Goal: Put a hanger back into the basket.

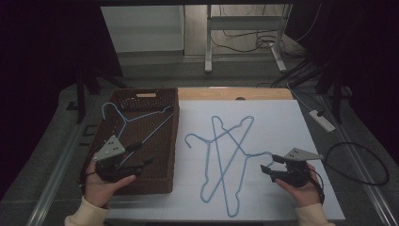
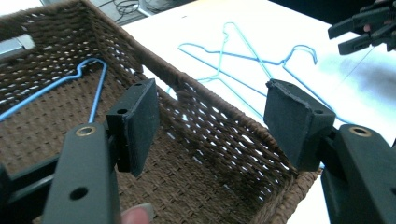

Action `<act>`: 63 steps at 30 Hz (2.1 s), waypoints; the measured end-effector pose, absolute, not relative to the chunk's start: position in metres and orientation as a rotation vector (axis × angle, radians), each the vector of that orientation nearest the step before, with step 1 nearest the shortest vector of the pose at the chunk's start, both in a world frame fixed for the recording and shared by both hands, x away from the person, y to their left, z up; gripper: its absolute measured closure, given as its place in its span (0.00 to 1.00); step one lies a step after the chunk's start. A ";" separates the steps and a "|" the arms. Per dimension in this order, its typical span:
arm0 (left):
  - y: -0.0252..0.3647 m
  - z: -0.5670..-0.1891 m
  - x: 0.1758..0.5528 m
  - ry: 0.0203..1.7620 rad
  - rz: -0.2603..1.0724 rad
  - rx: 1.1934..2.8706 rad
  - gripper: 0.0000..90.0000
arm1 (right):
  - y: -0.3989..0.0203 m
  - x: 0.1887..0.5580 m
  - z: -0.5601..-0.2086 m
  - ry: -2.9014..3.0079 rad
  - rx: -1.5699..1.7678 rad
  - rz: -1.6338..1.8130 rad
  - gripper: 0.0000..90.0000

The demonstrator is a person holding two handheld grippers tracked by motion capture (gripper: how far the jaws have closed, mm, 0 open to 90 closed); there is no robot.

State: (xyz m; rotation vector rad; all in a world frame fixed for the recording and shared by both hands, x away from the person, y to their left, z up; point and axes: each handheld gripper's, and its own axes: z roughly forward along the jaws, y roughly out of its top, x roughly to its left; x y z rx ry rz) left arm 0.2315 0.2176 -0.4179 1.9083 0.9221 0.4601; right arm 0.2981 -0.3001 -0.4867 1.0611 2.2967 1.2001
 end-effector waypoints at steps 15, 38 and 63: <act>0.201 -0.438 0.237 0.909 0.434 1.933 0.39 | -0.298 0.295 -0.482 2.288 1.024 1.237 0.38; 0.201 -0.439 0.238 0.887 0.421 1.926 0.39 | -0.276 0.306 -0.475 2.327 1.016 1.205 0.39; 0.194 -0.444 0.238 0.876 0.409 1.953 0.39 | -0.178 0.375 -0.475 2.580 0.865 1.056 0.41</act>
